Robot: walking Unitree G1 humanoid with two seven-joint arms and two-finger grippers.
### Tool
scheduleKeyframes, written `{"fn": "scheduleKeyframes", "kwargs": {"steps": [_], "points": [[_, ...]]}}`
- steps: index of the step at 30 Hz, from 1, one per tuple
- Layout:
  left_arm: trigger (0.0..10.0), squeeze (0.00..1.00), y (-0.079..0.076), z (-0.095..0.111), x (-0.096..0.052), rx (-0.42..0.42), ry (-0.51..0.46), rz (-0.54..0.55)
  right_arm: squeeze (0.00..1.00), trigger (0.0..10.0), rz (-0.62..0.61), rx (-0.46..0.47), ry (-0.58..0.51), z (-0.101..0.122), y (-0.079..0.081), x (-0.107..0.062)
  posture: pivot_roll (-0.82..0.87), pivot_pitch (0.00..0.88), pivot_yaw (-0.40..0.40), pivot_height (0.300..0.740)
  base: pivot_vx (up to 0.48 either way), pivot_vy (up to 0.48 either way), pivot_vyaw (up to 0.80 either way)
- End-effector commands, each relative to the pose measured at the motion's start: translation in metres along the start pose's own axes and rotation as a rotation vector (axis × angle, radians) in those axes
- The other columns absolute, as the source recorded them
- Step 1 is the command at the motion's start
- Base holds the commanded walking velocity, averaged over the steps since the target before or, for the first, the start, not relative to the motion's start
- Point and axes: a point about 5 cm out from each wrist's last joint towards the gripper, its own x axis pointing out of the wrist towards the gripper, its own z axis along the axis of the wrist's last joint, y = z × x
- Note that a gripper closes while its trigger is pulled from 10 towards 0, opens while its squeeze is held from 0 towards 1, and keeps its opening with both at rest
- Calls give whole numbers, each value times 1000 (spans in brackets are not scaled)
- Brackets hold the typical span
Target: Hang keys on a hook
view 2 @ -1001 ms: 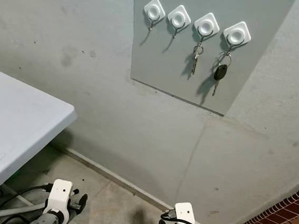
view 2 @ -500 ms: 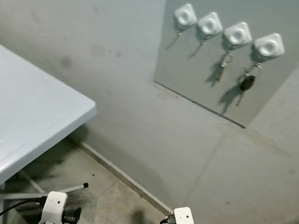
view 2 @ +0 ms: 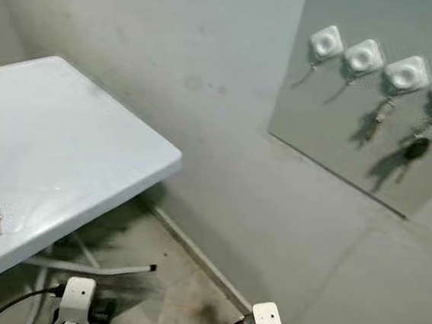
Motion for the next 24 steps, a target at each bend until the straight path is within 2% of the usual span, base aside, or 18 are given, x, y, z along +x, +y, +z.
{"fn": "scheduleKeyframes", "kwargs": {"steps": [1,24], "points": [[10000,0,6,-2,-1,7,12,18,0,10000,12,-10,-12,5,3,2,-22,0,-30,740,0,0,800],[10000,0,7,-1,-1,-29,0,35,0,10000,-3,16,-18,4,2,2,-24,22,-30,740,0,0,800]]}}
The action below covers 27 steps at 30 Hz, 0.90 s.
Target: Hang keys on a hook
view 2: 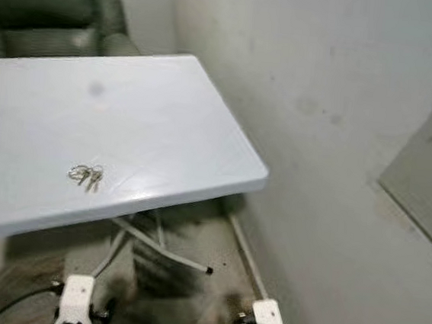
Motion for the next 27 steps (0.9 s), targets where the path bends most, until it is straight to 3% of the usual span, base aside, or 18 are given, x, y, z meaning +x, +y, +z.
{"fn": "scheduleKeyframes", "kwargs": {"steps": [1,11,27], "points": [[10000,0,11,2,0,7,-4,33,0,10000,8,3,-38,12,4,4,-24,22,-30,740,0,0,800],[10000,0,14,11,3,13,-28,61,0,10000,-4,52,-44,12,4,4,-29,27,-28,740,0,0,767],[10000,0,16,17,6,-11,-38,83,0,10000,-11,92,-57,13,2,3,-29,28,-26,740,0,0,0]]}}
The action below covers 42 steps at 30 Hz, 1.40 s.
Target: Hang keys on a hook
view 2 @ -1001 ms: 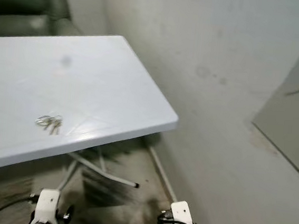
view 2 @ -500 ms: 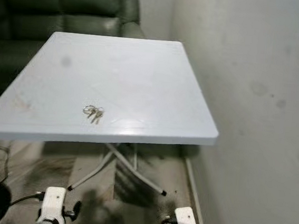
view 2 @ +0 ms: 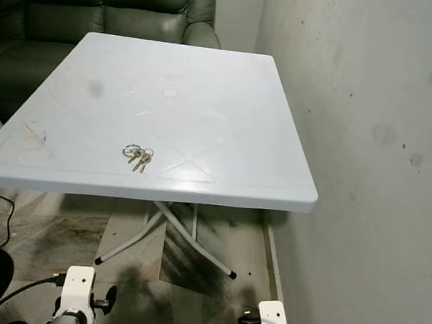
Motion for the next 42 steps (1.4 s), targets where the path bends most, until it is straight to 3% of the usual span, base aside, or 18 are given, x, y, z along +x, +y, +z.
{"fn": "scheduleKeyframes", "kwargs": {"steps": [1,19,42], "points": [[10000,0,2,-1,0,-11,9,7,0,10000,1,9,-11,3,0,1,-27,30,-25,740,0,0,0],[10000,0,3,-4,-1,-26,14,7,0,10000,8,8,-7,-1,0,-1,-19,20,-29,740,0,0,0],[10000,0,3,-6,-2,-31,24,7,0,10000,13,13,1,-5,0,-2,-16,21,-33,740,0,267,0]]}}
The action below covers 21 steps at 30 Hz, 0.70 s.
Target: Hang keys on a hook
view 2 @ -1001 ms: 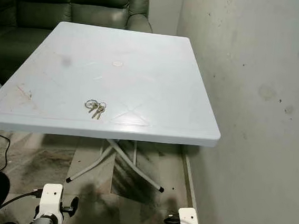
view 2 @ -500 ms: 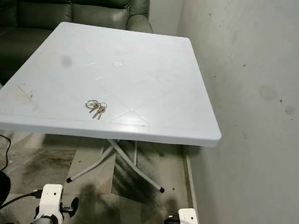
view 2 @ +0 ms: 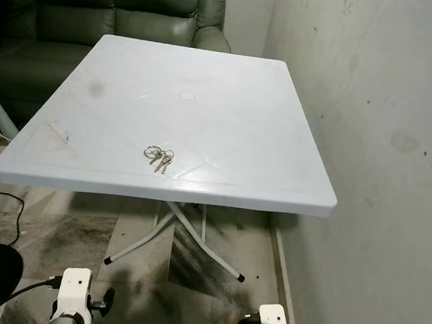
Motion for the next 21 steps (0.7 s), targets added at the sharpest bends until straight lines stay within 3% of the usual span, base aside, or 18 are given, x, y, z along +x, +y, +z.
{"fn": "scheduleKeyframes", "kwargs": {"steps": [1,21], "points": [[10000,0,1,-2,-1,-2,9,5,0,10000,-4,5,-9,1,-1,0,-16,23,-34,740,0,281,0],[10000,0,2,-3,-1,-13,13,15,0,10000,-4,8,-8,1,-1,0,-11,33,-37,740,0,328,0]]}}
